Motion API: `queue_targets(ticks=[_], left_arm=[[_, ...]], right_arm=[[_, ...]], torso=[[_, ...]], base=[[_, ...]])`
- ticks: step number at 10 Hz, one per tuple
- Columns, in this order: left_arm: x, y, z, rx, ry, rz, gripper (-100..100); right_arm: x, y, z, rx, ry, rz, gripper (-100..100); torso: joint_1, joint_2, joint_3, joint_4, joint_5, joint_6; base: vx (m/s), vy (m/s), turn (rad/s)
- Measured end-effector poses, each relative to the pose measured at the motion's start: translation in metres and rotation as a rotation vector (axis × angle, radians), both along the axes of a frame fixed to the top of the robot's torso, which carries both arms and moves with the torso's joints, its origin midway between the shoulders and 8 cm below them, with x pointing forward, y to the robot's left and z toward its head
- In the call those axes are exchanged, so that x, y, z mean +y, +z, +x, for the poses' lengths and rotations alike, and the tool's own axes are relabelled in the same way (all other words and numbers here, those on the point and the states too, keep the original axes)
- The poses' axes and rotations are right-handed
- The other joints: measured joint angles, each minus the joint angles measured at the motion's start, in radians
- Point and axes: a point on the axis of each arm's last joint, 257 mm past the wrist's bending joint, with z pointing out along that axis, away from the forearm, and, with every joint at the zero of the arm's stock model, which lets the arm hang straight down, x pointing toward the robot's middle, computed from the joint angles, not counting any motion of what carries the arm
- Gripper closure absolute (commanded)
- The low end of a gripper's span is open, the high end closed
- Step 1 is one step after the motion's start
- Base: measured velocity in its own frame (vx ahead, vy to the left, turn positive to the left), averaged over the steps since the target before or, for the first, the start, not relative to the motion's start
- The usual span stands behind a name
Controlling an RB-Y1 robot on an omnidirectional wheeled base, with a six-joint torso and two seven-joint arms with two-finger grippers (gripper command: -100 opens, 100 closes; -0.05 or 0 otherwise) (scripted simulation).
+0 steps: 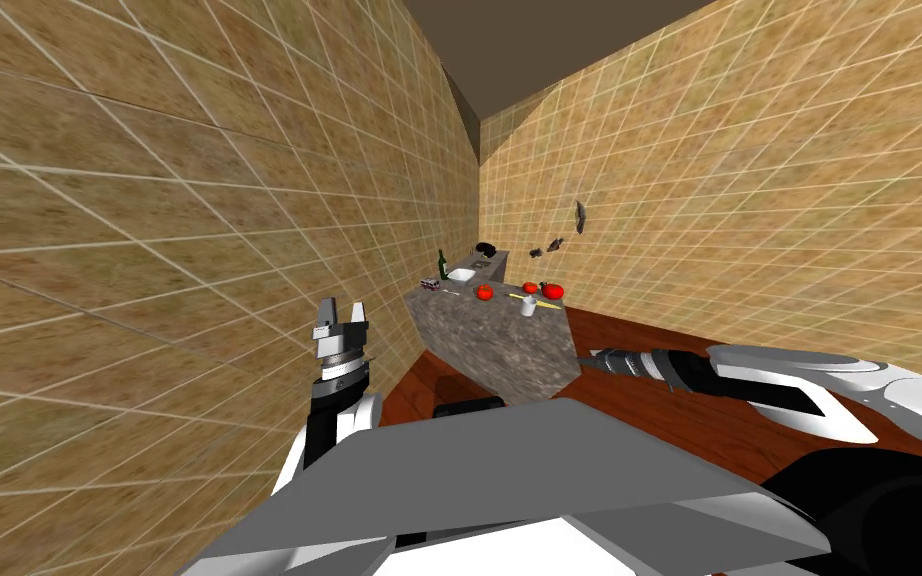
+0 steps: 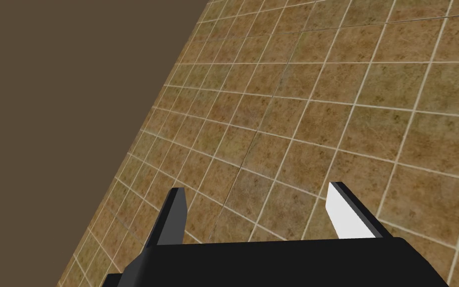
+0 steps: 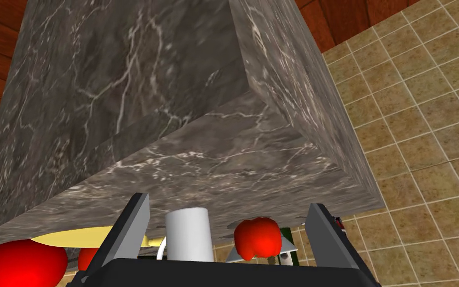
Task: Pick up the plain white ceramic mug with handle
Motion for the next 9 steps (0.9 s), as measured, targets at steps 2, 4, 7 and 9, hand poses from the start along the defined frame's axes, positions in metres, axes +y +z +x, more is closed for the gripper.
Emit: queue_targets(ticks=[2, 4, 7, 9], left_arm=[[0.0, 0.0, 0.0, 0.0, 0.0, 0.0, 0], [0.0, 0.0, 0.0, 0.0, 0.0, 0.0, 0], [0.0, 0.0, 0.0, 0.0, 0.0, 0.0, 0], [0.0, 0.0, 0.0, 0.0, 0.0, 0.0, 0]], right_arm=[[-0.025, 0.004, -0.006, 0.045, 0.002, -0.051, -100], [-0.048, 0.007, -0.01, 0.086, 0.007, -0.103, -100], [-0.072, 0.013, -0.019, 0.142, 0.015, -0.162, -100], [-0.088, 0.021, -0.022, 0.176, 0.018, -0.2, -100]], torso=[[0.0, 0.0, 0.0, 0.0, 0.0, 0.0], [0.001, -0.002, -0.001, 0.0, 0.0, 0.0], [0.0, 0.0, 0.0, 0.0, 0.0, 0.001], [0.001, -0.001, -0.001, 0.0, 0.0, 0.001]], base=[[0.047, 0.033, 0.142], [0.061, 0.045, 0.16], [0.058, 0.043, 0.162], [0.068, 0.037, 0.155]])
